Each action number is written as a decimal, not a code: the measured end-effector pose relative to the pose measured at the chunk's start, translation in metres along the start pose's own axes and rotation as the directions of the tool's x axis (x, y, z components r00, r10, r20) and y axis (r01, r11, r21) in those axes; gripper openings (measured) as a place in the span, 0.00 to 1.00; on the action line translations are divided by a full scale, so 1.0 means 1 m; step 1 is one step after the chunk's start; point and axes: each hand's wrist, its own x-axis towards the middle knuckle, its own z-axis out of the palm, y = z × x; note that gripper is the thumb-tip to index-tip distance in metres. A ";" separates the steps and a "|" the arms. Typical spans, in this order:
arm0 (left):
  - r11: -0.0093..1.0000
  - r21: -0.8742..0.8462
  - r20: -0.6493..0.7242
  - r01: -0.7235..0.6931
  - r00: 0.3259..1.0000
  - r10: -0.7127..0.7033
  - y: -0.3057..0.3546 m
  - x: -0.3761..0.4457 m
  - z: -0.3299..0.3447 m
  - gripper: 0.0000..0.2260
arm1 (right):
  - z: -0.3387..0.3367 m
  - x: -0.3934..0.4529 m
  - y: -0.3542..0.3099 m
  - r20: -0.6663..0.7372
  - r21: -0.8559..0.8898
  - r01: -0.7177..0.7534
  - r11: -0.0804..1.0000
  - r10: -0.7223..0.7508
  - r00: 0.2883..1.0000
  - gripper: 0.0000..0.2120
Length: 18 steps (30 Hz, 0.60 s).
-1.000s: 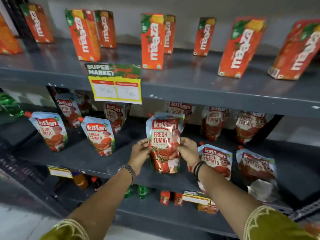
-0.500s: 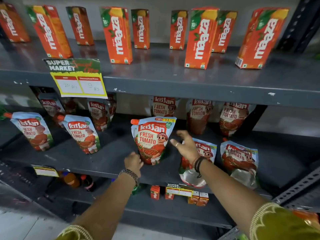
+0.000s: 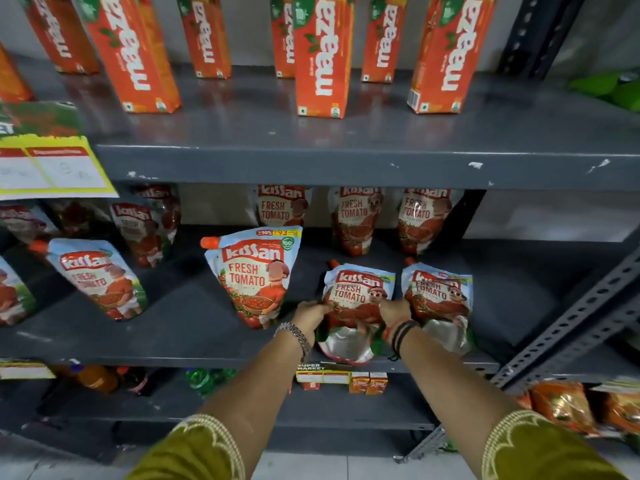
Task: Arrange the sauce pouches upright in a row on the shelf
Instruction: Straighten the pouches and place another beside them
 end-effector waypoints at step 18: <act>0.936 -0.075 -0.178 -0.344 0.928 0.327 0.009 -0.008 0.017 0.18 | -0.023 -0.018 -0.040 0.270 0.037 0.457 0.889 -0.449 0.852 0.15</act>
